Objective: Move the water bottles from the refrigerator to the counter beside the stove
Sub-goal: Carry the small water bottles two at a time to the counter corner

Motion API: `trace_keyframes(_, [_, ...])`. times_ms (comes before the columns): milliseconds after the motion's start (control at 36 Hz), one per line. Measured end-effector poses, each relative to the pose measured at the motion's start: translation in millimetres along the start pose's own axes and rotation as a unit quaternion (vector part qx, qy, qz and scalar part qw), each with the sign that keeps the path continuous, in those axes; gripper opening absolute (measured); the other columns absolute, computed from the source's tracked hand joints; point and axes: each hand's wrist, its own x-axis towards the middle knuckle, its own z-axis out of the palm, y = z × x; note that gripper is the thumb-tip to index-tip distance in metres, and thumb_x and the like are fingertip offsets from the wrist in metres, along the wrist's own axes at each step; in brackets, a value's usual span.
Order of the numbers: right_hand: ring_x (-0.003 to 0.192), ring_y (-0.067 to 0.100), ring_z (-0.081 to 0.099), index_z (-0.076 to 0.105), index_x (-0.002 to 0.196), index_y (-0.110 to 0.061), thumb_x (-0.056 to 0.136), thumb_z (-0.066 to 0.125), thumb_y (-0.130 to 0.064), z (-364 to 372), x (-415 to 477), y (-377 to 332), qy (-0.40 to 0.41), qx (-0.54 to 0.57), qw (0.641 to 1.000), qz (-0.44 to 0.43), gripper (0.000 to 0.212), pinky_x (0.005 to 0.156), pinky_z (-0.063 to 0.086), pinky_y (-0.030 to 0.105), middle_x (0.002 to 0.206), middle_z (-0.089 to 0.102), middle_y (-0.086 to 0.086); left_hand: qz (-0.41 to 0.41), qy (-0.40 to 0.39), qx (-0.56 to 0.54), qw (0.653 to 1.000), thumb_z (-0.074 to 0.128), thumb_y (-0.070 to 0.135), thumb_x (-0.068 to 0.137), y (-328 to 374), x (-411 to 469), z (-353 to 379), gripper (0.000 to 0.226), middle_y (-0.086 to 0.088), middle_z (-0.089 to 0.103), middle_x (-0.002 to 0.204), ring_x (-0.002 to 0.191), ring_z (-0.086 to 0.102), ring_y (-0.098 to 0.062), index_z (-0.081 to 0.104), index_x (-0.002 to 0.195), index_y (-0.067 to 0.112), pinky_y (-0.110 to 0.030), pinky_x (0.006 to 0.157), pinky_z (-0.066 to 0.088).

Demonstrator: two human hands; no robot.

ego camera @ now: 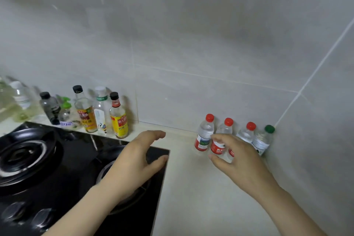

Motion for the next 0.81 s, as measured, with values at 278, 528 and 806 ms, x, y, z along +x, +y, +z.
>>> trace_keyframes(278, [0.111, -0.01, 0.048, 0.057, 0.122, -0.036, 0.083, 0.069, -0.035, 3, 12, -53, -0.055, 0.037, 0.992, -0.109, 0.04, 0.089, 0.034, 0.002, 0.111, 0.05, -0.035, -0.042, 0.088, 0.055, 0.994, 0.055, 0.052, 0.077, 18, -55, -55, 0.052, 0.024, 0.056, 0.118, 0.109, 0.055, 0.006, 0.056, 0.124, 0.03, -0.014, 0.093, 0.045])
trace_keyframes(528, [0.106, -0.012, 0.044, 0.056, 0.123, -0.036, 0.084, 0.067, -0.035, 34, 9, -105, -0.146, 0.075, 0.955, -0.247, 0.041, 0.086, 0.029, -0.004, 0.109, 0.049, -0.034, -0.178, 0.174, 0.139, 0.958, 0.073, 0.024, 0.081, 47, -149, -79, 0.043, 0.026, 0.054, 0.117, 0.11, 0.045, 0.015, 0.058, 0.121, 0.028, 0.0, 0.085, 0.038])
trace_keyframes(806, [0.114, -0.009, 0.047, 0.056, 0.126, -0.035, 0.084, 0.068, -0.035, 67, -36, -196, -0.235, 0.112, 0.877, -0.405, 0.044, 0.089, 0.029, -0.004, 0.121, 0.054, -0.026, -0.33, 0.279, 0.208, 0.877, 0.071, 0.034, 0.081, 88, -272, -108, 0.047, 0.036, 0.047, 0.117, 0.107, 0.051, 0.009, 0.048, 0.12, 0.044, -0.011, 0.09, 0.043])
